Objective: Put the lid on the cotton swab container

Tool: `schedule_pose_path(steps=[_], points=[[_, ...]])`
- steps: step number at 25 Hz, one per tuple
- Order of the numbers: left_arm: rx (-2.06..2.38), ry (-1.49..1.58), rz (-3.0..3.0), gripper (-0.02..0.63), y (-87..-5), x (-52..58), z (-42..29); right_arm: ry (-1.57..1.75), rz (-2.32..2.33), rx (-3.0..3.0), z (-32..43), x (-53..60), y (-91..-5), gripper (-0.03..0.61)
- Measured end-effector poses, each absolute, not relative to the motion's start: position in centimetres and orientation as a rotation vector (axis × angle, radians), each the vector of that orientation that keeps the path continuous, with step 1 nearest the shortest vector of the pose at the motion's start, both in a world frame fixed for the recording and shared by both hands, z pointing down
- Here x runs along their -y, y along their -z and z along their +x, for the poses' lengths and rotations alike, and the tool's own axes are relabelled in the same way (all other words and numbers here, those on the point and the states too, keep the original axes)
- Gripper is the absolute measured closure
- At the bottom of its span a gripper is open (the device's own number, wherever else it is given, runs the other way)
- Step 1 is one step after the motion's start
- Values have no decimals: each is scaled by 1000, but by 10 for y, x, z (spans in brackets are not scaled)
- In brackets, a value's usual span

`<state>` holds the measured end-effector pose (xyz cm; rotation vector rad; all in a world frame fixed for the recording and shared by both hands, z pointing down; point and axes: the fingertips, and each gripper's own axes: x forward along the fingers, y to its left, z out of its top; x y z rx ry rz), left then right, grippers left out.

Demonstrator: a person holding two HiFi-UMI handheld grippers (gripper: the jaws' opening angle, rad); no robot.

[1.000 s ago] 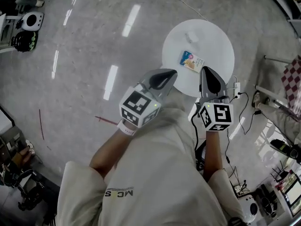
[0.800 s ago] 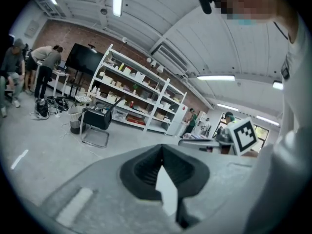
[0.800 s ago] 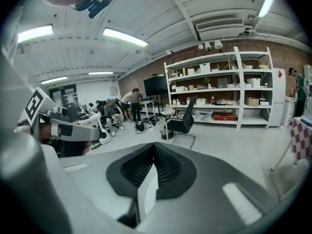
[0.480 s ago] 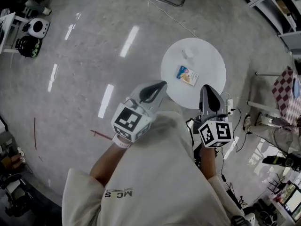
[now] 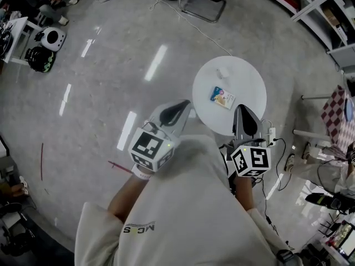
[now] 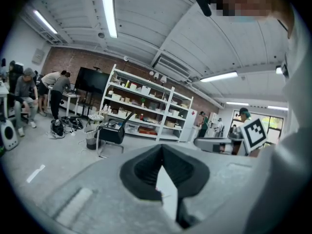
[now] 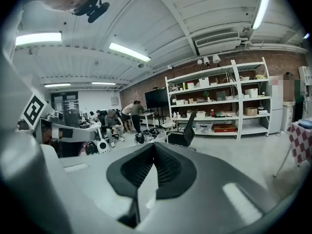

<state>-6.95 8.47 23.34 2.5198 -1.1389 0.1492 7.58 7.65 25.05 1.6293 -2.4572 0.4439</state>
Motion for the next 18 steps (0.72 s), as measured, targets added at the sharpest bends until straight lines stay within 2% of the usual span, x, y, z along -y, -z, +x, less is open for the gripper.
schedule_pose_path(steps=[18], points=[[1142, -129, 2485, 615, -253, -106, -70, -410, 1587, 2445, 67, -94, -266, 581]])
